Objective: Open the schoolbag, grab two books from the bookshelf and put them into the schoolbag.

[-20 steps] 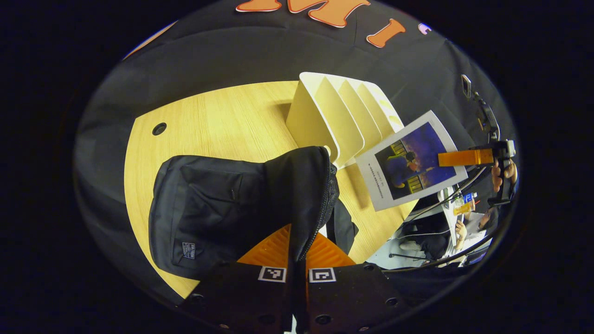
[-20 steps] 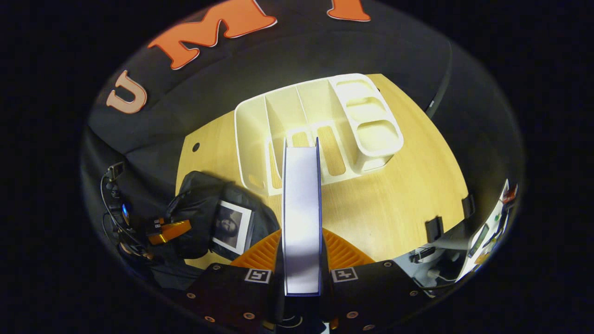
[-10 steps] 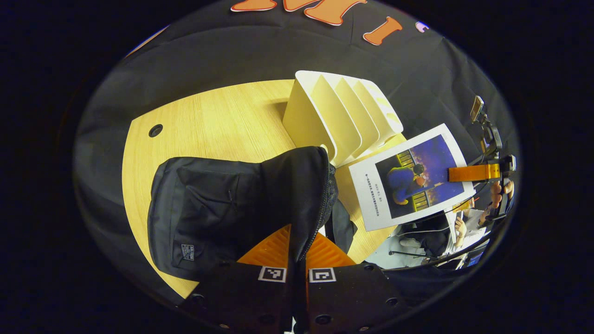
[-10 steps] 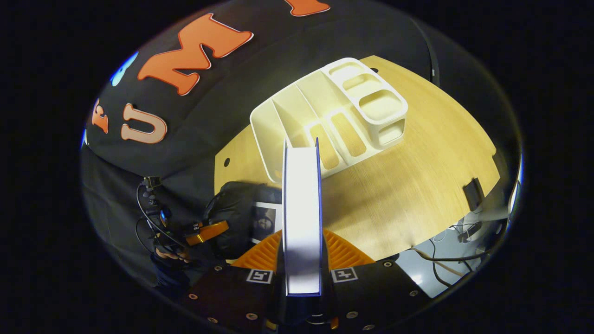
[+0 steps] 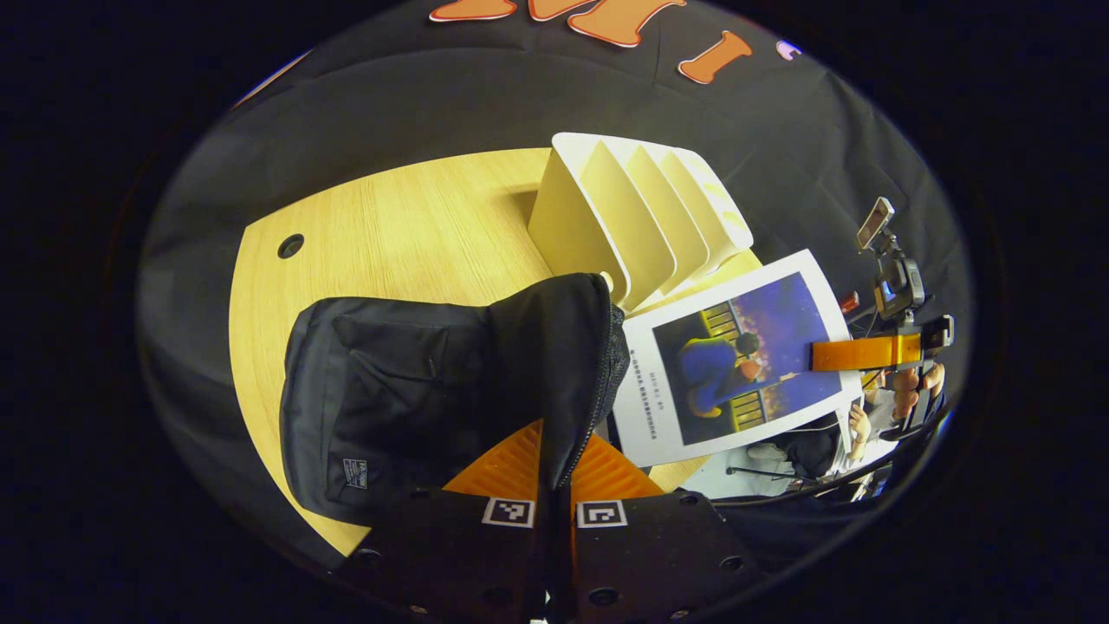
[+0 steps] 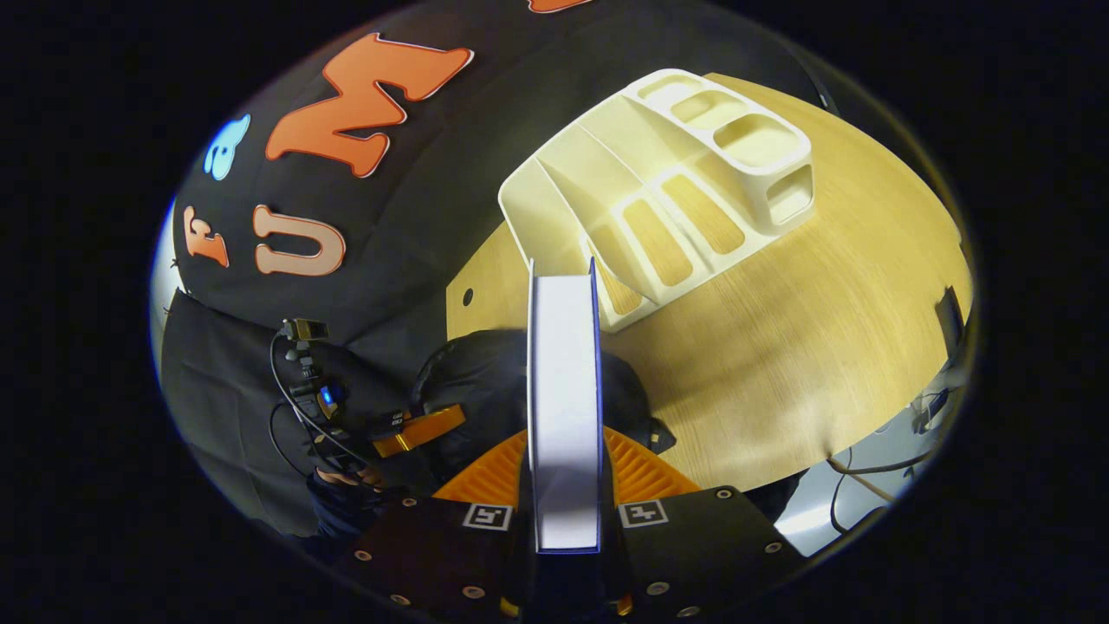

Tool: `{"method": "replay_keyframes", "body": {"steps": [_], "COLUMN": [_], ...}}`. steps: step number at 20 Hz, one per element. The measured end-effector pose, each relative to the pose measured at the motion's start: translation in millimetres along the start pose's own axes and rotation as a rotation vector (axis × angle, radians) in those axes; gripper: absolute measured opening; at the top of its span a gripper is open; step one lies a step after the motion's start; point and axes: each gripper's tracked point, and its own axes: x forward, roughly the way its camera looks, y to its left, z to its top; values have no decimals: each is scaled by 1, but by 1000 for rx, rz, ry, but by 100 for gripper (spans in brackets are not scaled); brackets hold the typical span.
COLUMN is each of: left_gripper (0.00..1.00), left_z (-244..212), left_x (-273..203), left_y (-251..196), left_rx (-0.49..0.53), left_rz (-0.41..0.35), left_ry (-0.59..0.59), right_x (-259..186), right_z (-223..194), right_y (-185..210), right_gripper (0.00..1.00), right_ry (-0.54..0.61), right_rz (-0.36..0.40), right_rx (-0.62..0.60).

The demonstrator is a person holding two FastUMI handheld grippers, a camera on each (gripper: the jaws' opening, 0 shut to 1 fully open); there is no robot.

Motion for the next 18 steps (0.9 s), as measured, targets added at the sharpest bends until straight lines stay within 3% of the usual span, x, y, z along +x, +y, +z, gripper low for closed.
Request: {"method": "replay_keyframes", "body": {"steps": [6, 18], "left_gripper": [4, 4], "left_z": [1, 8], "left_x": [0, -2], "left_y": [-1, -27], "left_rx": [-10, 30], "left_rz": [-7, -33], "left_ry": [3, -7], "right_x": [38, 119], "right_z": [-22, -48], "right_y": [11, 45], "right_gripper": [30, 30], "right_ry": [28, 13], "right_rz": [94, 203], "right_rx": [84, 82]}}
